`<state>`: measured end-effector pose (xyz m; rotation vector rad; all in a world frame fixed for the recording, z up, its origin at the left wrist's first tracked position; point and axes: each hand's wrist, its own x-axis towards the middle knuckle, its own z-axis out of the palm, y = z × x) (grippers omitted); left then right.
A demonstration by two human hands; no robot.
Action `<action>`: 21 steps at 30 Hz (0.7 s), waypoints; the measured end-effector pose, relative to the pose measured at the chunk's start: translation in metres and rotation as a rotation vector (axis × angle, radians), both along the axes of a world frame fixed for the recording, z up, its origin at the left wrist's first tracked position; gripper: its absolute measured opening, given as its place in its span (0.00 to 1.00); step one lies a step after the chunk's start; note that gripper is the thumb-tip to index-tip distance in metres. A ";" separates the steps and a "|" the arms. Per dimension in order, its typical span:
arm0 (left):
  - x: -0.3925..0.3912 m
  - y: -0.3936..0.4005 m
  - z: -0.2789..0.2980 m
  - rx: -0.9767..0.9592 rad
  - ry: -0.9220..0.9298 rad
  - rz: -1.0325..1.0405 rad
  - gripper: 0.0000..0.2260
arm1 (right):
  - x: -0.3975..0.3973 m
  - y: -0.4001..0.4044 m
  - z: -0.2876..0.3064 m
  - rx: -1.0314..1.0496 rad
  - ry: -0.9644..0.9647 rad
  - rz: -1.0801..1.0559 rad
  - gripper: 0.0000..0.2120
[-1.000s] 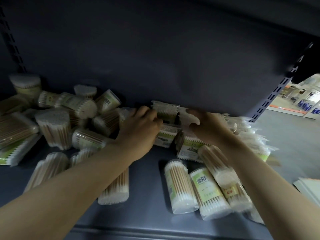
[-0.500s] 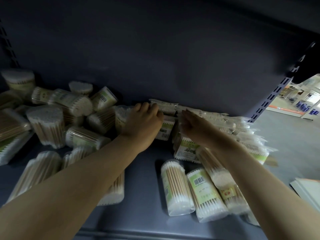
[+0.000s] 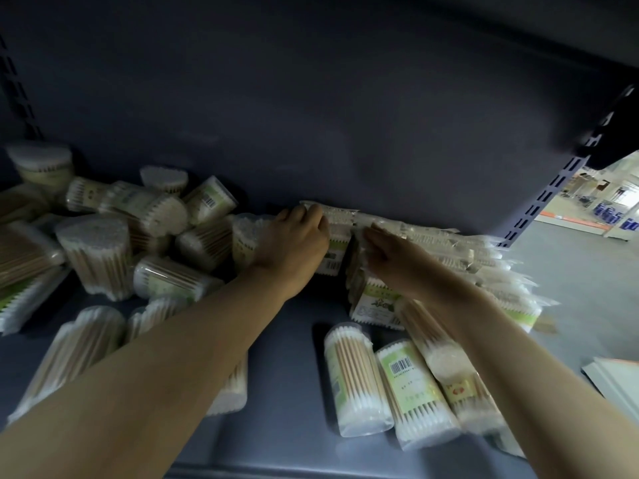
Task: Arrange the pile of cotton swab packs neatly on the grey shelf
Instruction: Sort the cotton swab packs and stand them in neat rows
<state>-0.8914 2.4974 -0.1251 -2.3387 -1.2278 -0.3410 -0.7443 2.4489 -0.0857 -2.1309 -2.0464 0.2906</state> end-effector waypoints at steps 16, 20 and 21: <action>0.004 0.001 -0.001 0.061 -0.090 -0.063 0.20 | -0.002 -0.002 -0.003 0.090 0.034 -0.052 0.15; -0.004 -0.004 0.000 0.035 -0.194 -0.016 0.28 | -0.005 -0.010 -0.001 0.238 0.048 -0.057 0.24; -0.008 -0.005 0.000 0.021 -0.209 -0.024 0.29 | -0.006 -0.012 0.000 0.284 0.047 -0.038 0.25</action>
